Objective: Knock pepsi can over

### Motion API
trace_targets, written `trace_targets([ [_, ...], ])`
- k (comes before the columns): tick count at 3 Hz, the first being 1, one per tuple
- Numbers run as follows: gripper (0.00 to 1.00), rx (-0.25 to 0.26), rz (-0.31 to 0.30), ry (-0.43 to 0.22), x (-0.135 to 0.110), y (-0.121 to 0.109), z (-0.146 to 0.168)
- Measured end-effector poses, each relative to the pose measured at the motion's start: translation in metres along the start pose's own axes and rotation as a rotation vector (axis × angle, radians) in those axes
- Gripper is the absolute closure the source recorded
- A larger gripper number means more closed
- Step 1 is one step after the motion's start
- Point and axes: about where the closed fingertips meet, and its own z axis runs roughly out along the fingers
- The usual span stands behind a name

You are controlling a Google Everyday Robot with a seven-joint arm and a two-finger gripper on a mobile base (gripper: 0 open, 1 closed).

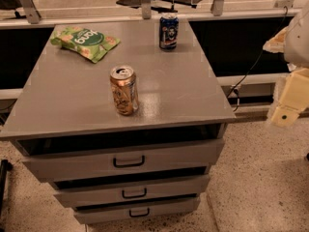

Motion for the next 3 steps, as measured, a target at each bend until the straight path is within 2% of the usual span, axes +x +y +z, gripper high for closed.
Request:
trace_targets([
  [1, 0.00, 0.000, 0.000, 0.000, 0.000, 0.000, 0.000],
  [2, 0.00, -0.017, 0.007, -0.082, -0.002, -0.014, 0.008],
  [3, 0.00, -0.021, 0.037, -0.319, -0.017, -0.079, 0.042],
])
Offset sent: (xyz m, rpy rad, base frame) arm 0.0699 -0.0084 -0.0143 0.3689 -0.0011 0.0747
